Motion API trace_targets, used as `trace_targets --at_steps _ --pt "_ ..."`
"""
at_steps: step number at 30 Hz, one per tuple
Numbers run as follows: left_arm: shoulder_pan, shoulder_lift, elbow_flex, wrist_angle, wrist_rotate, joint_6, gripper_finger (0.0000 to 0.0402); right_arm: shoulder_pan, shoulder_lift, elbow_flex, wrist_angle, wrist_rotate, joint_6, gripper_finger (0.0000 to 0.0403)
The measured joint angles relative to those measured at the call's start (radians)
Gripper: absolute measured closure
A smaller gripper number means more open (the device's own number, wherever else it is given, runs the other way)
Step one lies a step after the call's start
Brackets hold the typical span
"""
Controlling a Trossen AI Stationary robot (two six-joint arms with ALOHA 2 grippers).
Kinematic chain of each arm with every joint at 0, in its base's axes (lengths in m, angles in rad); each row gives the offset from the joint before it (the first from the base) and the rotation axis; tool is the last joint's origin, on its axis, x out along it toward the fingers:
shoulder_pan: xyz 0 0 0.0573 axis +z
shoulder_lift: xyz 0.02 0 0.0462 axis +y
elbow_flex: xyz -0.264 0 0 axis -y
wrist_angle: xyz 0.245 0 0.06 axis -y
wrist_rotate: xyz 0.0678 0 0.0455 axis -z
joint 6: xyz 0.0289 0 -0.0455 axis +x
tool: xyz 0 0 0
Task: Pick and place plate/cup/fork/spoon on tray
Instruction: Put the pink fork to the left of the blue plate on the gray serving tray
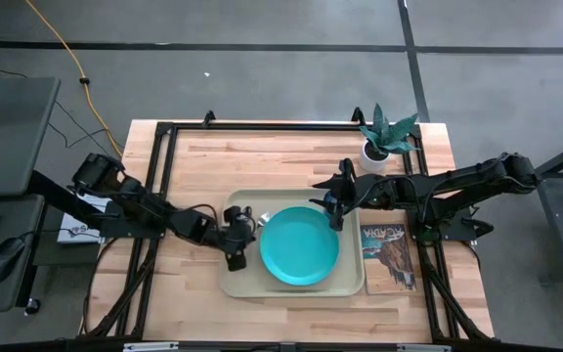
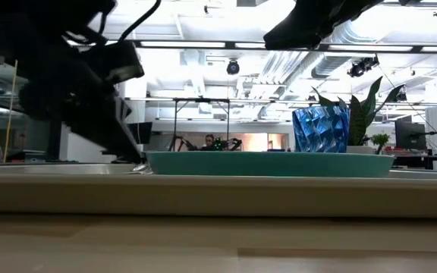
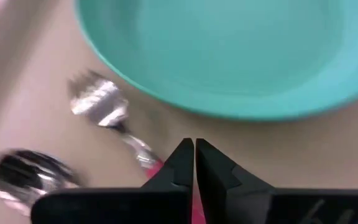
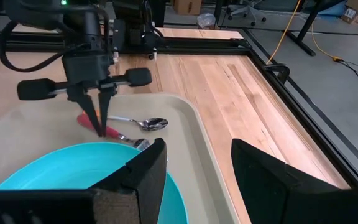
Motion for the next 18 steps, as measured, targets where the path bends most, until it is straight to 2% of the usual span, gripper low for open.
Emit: trace_targets --at_steps 4,7,12,15,18 --pt "0.046 -0.003 0.052 -0.065 -0.074 0.056 0.0401 0.0 0.0 0.0 0.0 0.0 0.0 0.0231" --pt "0.088 -0.003 0.075 -0.101 -0.075 0.062 0.0401 0.0 0.0 0.0 0.0 0.0 0.0 0.0231" --pt "0.15 -0.003 0.076 -0.128 0.027 0.003 0.0389 0.0 0.0 0.0 -0.001 0.0 0.0 0.0231" --pt "0.177 -0.003 0.076 -0.146 0.086 -0.04 0.037 0.0 0.0 0.0 -0.004 0.0 0.0 0.0231" --pt "0.209 -0.003 0.076 -0.144 0.187 -0.094 0.0345 0.0 0.0 0.0 -0.004 0.0 0.0 0.0231"
